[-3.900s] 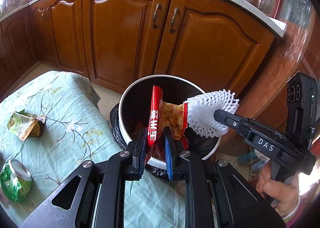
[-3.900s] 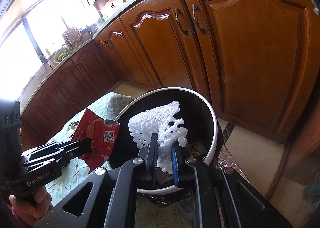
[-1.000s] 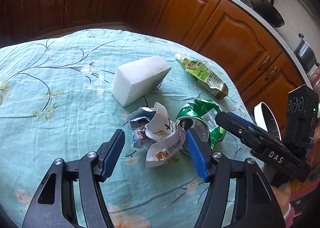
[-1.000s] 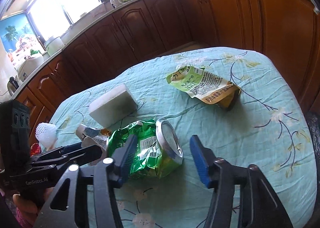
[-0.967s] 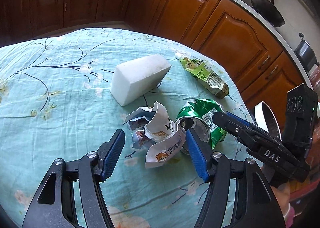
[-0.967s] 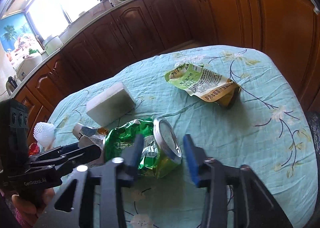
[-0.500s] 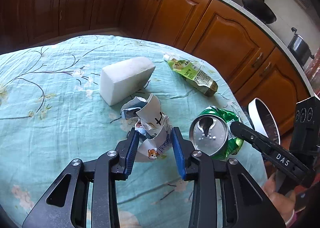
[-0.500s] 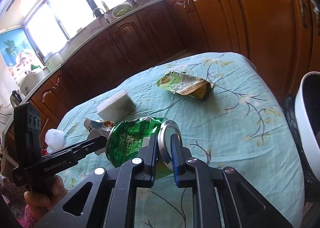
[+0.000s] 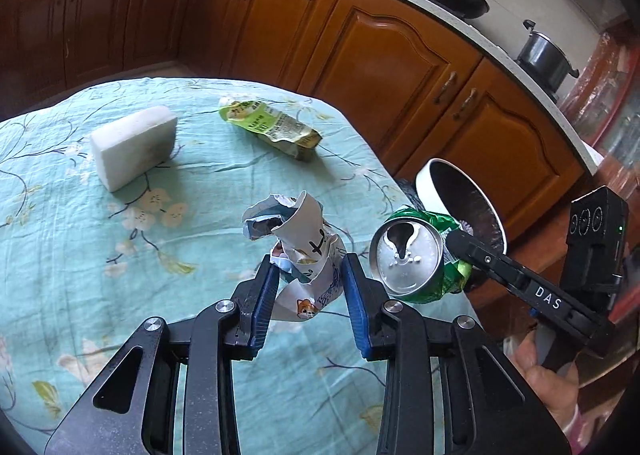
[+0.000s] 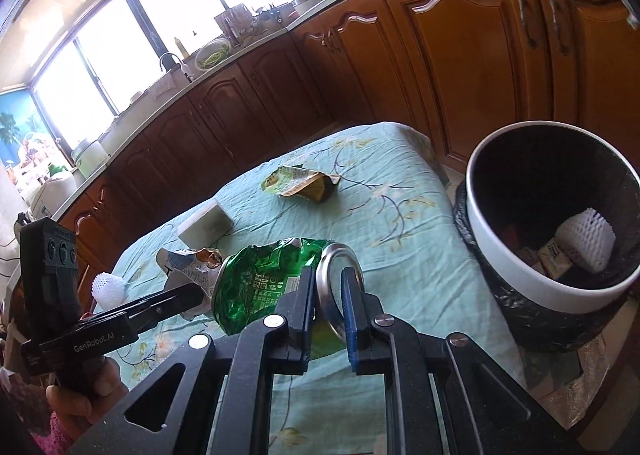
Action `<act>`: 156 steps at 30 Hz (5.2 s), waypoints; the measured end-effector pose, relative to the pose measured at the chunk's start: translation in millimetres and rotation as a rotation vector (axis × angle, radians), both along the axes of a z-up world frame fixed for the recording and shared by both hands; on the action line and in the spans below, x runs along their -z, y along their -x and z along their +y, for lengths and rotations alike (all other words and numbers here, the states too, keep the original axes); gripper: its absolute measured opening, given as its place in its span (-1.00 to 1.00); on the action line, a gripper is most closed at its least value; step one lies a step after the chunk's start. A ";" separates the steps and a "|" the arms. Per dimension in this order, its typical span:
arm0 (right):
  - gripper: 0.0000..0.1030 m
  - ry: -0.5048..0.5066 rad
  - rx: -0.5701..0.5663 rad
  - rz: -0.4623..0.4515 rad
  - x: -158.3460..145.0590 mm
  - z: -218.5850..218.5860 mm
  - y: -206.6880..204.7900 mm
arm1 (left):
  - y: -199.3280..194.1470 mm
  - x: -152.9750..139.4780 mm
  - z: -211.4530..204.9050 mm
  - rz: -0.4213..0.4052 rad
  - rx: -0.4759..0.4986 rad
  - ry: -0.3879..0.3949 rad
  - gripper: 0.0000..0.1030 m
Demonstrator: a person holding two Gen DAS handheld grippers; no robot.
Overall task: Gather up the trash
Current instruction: 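Grasp the white paper wrapper with the left tool while the right tool grasps the green can, then carry both items over the bin and open both tools to drop them, then move both open tools back toward the foam block and drink pouch, then grasp the white foam block with the left tool while the right tool grasps the green pouch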
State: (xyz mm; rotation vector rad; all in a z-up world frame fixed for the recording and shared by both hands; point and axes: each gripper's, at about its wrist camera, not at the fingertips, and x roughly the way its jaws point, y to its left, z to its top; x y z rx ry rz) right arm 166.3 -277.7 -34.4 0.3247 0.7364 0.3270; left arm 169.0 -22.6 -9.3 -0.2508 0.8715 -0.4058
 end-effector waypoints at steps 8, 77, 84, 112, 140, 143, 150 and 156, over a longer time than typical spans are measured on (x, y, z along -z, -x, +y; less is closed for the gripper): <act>-0.75 -0.013 0.082 0.002 1.8 -38.6 17.3 | 5.3 -0.1 -40.1 0.002 0.081 -0.011 -0.39; 0.04 0.031 0.309 -0.005 -1.5 -191.4 -25.5 | -66.4 -10.5 -268.6 0.022 0.386 -0.151 -0.16; 0.26 -0.004 0.328 -0.044 -10.9 -185.0 -8.6 | -56.9 -12.3 -246.7 0.008 0.358 -0.115 -0.03; 0.74 -0.023 -0.049 -0.023 0.3 0.2 8.8 | 14.5 20.9 -7.3 0.045 -0.063 -0.047 0.22; 1.00 0.151 -0.213 -0.029 -13.2 85.9 -47.2 | 16.4 8.2 79.0 -0.065 -0.234 -0.211 0.57; 0.98 0.148 -0.220 -0.032 -17.9 88.2 -69.7 | 0.8 3.1 84.7 -0.081 -0.222 -0.219 0.62; 0.65 0.193 -0.229 -0.010 -12.6 103.2 -129.7 | -47.7 2.3 93.7 -0.077 -0.180 -0.265 0.62; 0.26 0.260 -0.247 0.013 2.2 115.1 -171.8 | -89.0 12.6 96.8 -0.060 -0.141 -0.312 0.62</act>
